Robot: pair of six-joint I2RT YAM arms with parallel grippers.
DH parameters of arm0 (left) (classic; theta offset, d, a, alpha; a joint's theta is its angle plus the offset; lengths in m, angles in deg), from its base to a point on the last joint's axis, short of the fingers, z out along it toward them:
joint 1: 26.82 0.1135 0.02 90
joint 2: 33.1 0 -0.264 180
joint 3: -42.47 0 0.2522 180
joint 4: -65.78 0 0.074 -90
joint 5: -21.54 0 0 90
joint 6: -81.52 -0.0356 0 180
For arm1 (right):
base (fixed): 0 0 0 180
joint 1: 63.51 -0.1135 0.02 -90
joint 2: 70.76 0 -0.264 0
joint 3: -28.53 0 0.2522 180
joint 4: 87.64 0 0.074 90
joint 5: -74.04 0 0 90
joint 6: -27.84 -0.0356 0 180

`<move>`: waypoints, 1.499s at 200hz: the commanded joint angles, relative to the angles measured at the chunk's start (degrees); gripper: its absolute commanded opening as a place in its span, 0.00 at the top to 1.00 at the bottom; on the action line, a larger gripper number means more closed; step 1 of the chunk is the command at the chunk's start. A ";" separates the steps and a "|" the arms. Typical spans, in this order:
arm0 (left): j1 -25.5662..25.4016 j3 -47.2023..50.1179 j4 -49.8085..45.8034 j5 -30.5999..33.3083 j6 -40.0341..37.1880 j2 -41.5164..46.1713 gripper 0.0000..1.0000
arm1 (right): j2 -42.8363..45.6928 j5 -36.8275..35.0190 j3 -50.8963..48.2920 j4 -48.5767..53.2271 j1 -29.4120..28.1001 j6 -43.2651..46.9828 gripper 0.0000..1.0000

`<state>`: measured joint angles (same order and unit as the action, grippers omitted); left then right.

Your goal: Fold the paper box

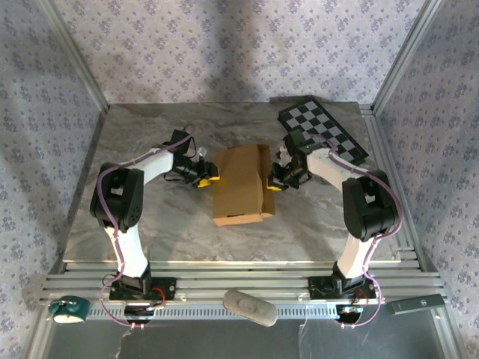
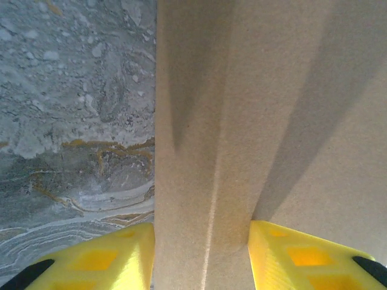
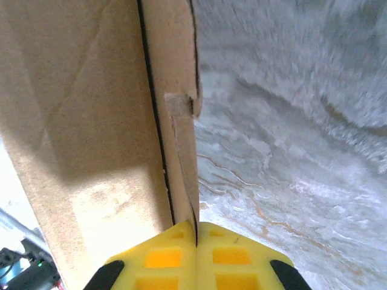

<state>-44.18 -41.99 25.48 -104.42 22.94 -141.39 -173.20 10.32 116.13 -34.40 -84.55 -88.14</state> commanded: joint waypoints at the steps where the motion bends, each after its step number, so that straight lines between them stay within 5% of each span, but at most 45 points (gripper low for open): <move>1: -1.04 1.48 0.29 1.65 4.00 0.79 0.56 | -2.11 -9.81 7.55 12.47 -1.55 5.80 1.00; 143: -3.54 4.13 9.22 -1.10 11.62 2.70 0.55 | -17.23 -31.66 44.41 38.76 -11.44 13.92 1.00; 300: -8.62 8.46 26.54 -2.66 26.39 1.77 0.52 | -22.55 -55.03 59.46 44.28 -21.60 16.49 1.00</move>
<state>-51.46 -33.68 46.26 -103.79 46.09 -140.12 -194.44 -40.54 174.18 10.19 -104.04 -71.51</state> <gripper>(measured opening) 0.483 0.052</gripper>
